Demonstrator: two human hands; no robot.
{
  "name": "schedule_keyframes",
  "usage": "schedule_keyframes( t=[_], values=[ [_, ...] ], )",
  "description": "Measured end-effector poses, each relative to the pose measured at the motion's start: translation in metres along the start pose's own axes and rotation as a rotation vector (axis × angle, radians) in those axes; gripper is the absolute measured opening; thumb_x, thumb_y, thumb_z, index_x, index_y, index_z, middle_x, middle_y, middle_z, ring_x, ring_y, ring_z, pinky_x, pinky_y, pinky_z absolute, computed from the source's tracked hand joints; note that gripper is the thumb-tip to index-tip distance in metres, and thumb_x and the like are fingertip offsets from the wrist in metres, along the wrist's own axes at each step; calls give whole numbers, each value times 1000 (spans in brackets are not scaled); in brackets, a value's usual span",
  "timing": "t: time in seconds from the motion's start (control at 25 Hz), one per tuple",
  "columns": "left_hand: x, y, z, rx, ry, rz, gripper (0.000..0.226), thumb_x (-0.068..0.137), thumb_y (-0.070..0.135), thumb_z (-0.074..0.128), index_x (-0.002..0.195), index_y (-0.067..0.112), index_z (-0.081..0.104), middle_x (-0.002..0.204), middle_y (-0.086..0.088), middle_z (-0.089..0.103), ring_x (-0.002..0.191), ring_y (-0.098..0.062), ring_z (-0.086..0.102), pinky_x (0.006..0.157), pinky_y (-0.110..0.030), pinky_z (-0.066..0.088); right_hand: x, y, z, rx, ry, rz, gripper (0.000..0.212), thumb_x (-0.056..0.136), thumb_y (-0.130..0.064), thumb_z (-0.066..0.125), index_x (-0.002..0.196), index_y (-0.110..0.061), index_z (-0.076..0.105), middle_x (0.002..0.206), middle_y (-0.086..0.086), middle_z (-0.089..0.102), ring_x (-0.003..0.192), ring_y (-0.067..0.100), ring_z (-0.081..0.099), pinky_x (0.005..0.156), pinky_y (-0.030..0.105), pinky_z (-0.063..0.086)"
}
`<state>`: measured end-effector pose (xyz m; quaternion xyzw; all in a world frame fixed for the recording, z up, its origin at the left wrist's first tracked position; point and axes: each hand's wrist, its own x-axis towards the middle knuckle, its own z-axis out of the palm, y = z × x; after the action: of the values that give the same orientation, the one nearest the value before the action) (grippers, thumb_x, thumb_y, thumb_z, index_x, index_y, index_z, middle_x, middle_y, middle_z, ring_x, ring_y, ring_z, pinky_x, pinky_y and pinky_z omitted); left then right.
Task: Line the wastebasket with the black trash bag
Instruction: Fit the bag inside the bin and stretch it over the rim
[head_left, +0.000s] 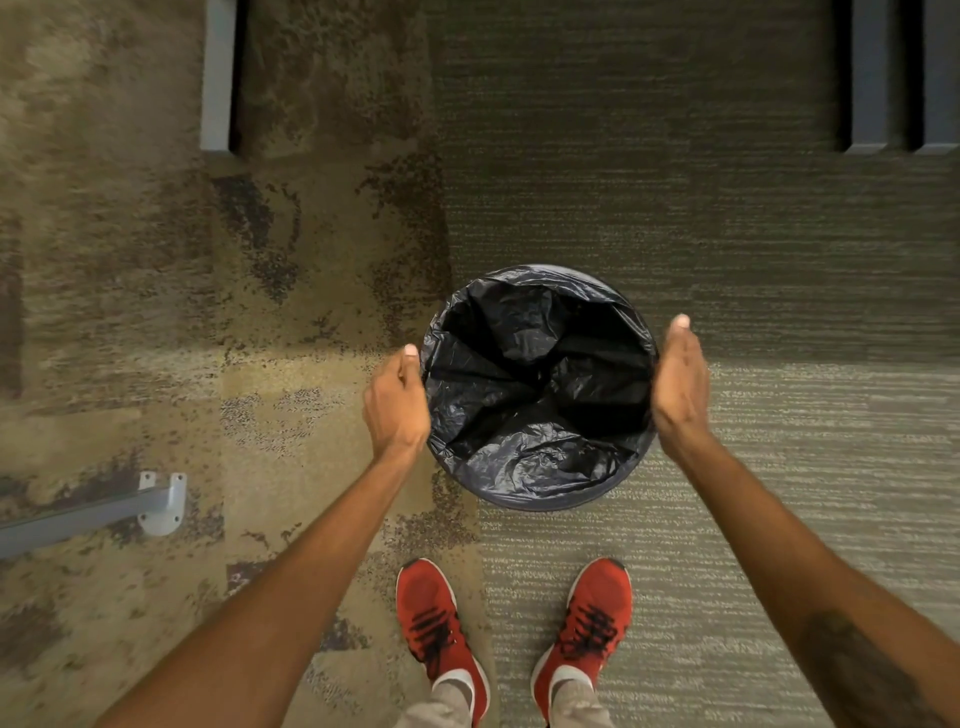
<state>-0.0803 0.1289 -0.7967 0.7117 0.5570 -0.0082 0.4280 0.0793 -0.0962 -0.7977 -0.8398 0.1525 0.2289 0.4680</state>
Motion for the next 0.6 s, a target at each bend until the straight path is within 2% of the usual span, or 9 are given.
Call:
schedule_keyframes(
  t=[0.08, 0.12, 0.16, 0.28, 0.32, 0.36, 0.4, 0.48, 0.6],
  values=[
    [-19, -7, 2, -25, -11, 31, 42, 106, 36, 42, 140, 16, 56, 114, -3, 71, 99, -18, 67, 101, -46, 50, -26, 16, 6, 42, 88, 83, 62, 104, -54, 20, 143, -14, 48, 142, 7, 54, 134, 27, 48, 108, 40, 37],
    [-22, -11, 4, -33, -29, 32, 46, 106, 37, 42, 146, 17, 50, 137, -5, 63, 121, -20, 61, 109, -43, 43, -35, 22, 10, 63, 73, 104, 63, 104, -55, 20, 149, -15, 42, 152, 7, 46, 142, 26, 41, 115, 40, 30],
    [-22, -12, 4, -44, -42, 22, 48, 106, 38, 41, 149, 16, 46, 144, -4, 58, 128, -18, 56, 111, -40, 41, -39, 28, 14, 76, 52, 110, 64, 104, -55, 20, 154, -17, 34, 159, 5, 37, 148, 23, 32, 121, 38, 22],
    [-11, -10, 2, -21, -119, -17, 49, 107, 41, 38, 145, 14, 50, 102, 7, 67, 89, -2, 60, 83, -26, 54, -31, 31, 14, 170, -29, 167, 69, 103, -58, 19, 159, -17, 23, 165, 1, 25, 152, 18, 23, 126, 41, 16],
    [-9, -10, 1, 8, -144, -31, 51, 106, 44, 36, 146, 14, 49, 103, 4, 67, 92, -6, 62, 85, -29, 55, -28, 31, 10, 221, -63, 195, 71, 102, -60, 19, 159, -18, 20, 166, 1, 23, 153, 18, 21, 126, 42, 16],
    [-11, -11, -1, 68, -137, -18, 55, 106, 46, 36, 150, 16, 43, 126, -3, 65, 114, -15, 62, 102, -38, 51, -28, 32, 6, 253, -80, 210, 72, 102, -61, 18, 160, -19, 18, 166, 1, 20, 153, 18, 20, 126, 42, 15],
    [-17, -13, -2, 136, -83, 51, 58, 106, 46, 36, 155, 17, 34, 151, -7, 50, 137, -21, 48, 117, -42, 36, -31, 33, 4, 259, -64, 215, 70, 102, -60, 18, 160, -20, 17, 167, 1, 19, 153, 18, 19, 126, 43, 14],
    [-43, -12, 3, 242, -24, 347, 57, 105, 40, 41, 156, 19, 30, 163, -3, 32, 149, -19, 30, 121, -38, 20, -49, 34, 5, 222, 65, 230, 64, 103, -56, 21, 159, -25, 21, 165, 0, 25, 151, 21, 26, 123, 42, 20],
    [-91, -15, 30, 481, -391, 618, 63, 100, 43, 49, 155, 20, 29, 161, 0, 36, 147, -17, 33, 123, -38, 25, -84, 38, 19, 370, 148, 340, 58, 103, -54, 26, 156, -30, 24, 163, 2, 29, 147, 24, 31, 116, 45, 26]
  ],
)
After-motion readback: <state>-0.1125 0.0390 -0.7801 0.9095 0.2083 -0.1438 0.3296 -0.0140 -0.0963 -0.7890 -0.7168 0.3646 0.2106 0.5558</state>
